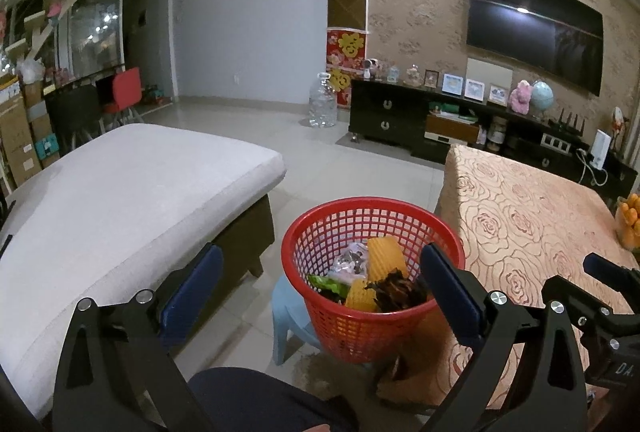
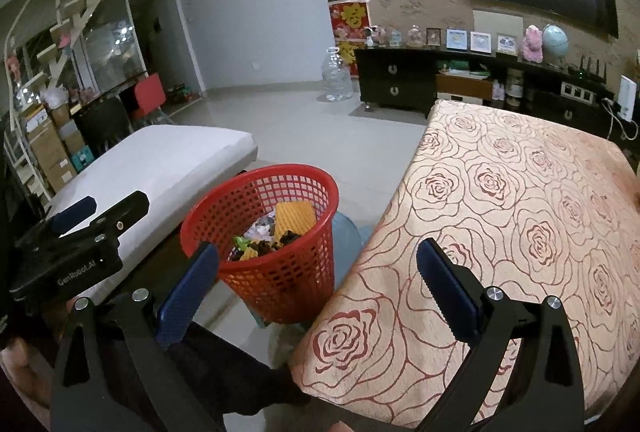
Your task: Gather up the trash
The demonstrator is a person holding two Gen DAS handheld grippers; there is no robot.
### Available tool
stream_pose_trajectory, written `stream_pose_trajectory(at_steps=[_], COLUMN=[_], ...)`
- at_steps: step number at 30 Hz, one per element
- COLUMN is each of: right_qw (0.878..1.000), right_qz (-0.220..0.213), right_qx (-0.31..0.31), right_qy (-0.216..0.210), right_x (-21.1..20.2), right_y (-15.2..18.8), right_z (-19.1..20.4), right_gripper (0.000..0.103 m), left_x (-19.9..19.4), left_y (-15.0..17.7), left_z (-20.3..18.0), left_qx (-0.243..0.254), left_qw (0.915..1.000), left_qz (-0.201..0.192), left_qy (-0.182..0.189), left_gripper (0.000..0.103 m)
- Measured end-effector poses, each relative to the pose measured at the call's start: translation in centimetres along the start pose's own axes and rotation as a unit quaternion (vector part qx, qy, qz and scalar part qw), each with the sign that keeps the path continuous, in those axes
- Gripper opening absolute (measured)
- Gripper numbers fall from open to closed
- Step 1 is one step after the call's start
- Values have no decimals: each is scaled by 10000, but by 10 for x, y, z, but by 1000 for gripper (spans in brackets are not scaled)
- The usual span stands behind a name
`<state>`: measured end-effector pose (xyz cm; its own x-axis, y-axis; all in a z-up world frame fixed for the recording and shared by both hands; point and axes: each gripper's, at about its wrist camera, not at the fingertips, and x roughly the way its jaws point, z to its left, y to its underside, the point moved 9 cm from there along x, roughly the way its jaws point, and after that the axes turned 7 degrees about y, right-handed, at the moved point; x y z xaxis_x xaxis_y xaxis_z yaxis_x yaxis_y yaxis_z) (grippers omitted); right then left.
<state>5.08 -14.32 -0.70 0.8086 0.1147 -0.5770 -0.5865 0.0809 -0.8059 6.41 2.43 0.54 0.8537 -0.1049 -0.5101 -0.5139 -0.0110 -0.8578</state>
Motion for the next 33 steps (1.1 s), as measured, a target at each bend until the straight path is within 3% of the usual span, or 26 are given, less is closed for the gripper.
stream_pose_trajectory(at_steps=[33], right_qw=[9999], right_qz=[37], right_qx=[111], right_qy=[98], right_x=[-5], right_y=[5], right_z=[-9], right_gripper=[96], left_x=[3], left_y=[9], left_z=[-12], left_qx=[76], left_qw=[9995], left_qz=[214], left_qy=[216], left_gripper=[95])
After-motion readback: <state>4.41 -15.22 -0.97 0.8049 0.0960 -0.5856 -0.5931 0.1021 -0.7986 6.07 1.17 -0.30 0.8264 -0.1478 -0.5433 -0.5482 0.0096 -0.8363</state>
